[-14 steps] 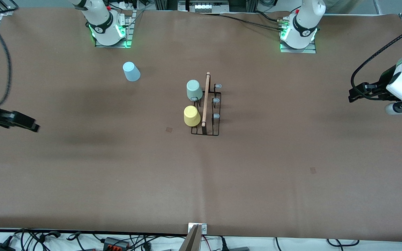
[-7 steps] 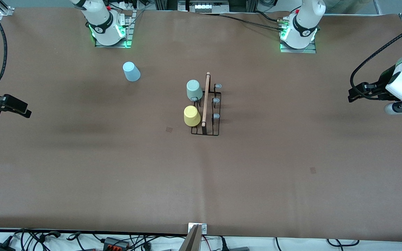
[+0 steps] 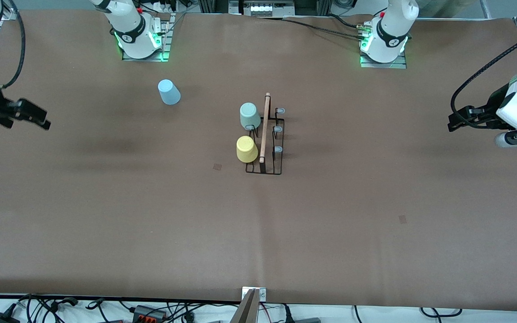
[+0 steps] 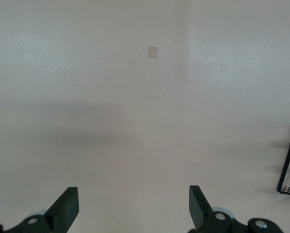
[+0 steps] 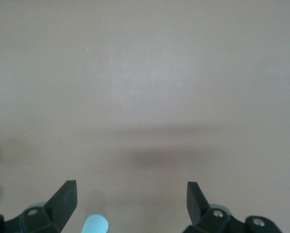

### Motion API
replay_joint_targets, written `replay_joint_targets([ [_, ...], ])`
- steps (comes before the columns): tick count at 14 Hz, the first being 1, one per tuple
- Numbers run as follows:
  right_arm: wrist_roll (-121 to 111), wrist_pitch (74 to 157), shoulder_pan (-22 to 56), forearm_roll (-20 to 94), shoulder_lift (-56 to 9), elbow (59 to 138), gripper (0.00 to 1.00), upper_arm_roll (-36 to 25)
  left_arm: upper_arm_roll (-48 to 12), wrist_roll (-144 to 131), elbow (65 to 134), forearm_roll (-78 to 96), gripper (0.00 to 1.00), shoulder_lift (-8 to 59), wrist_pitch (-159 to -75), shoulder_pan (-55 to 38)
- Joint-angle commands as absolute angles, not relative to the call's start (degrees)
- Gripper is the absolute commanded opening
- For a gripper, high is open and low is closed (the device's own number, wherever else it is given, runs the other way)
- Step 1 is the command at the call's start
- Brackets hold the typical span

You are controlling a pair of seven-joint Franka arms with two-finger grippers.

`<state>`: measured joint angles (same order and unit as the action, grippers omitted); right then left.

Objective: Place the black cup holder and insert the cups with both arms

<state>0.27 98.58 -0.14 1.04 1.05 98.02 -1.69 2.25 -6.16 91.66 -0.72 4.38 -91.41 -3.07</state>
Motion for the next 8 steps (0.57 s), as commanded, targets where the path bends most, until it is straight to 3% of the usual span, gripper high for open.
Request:
replay_joint_targets([
  [1,-0.88,98.97,-1.32,0.18,4.48,101.61,1.0,-0.97,2.2,-5.27,92.11,0.44,1.0,3.43,-90.88,-2.72],
  [8,-1.76,96.33,-1.32,0.35,4.22,99.32,1.0,-1.05,1.93,-5.27,91.5,0.44,1.0,3.43,-90.88,-2.81],
])
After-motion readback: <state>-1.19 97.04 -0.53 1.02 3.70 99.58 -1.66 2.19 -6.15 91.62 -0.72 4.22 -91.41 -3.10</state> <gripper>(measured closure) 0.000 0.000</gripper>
